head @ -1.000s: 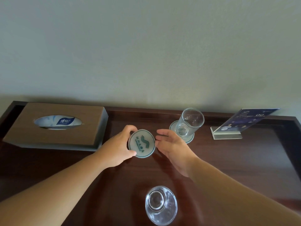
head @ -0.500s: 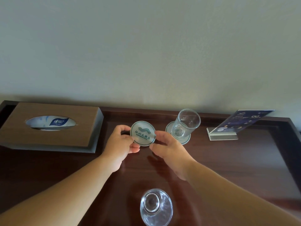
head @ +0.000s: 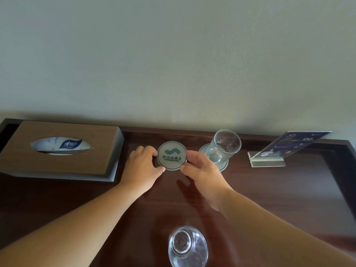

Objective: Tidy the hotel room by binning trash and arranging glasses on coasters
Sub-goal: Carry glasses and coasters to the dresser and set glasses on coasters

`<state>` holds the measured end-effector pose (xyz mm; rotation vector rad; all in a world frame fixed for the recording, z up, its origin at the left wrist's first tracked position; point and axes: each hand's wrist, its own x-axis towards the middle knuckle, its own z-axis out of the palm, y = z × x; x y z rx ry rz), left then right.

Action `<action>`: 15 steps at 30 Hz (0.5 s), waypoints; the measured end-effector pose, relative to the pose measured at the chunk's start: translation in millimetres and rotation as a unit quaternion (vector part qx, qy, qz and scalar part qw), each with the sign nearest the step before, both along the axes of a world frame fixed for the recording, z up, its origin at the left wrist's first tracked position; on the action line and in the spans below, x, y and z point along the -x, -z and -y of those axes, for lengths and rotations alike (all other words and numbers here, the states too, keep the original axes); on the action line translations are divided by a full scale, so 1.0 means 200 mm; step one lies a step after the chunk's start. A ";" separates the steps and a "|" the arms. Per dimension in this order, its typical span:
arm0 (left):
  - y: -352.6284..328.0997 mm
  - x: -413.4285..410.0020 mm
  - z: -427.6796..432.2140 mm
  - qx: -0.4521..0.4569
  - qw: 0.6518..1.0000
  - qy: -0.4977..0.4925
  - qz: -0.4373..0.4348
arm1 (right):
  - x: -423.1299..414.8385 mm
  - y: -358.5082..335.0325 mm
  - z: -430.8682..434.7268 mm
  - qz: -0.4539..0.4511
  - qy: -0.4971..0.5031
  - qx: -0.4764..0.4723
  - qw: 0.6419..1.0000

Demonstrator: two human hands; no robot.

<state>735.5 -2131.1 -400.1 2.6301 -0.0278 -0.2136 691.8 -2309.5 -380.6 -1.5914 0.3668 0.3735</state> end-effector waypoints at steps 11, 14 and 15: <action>0.00 -0.01 -0.01 -0.017 1.000 0.013 0.002 | 0.00 0.00 0.00 -0.010 -0.009 -0.005 1.000; 0.01 -0.01 -0.01 -0.018 1.000 0.014 0.004 | 0.00 0.00 0.01 -0.012 -0.011 -0.005 1.000; 0.01 -0.01 -0.01 -0.017 1.000 0.014 0.004 | 0.00 0.00 0.00 -0.013 -0.010 -0.005 1.000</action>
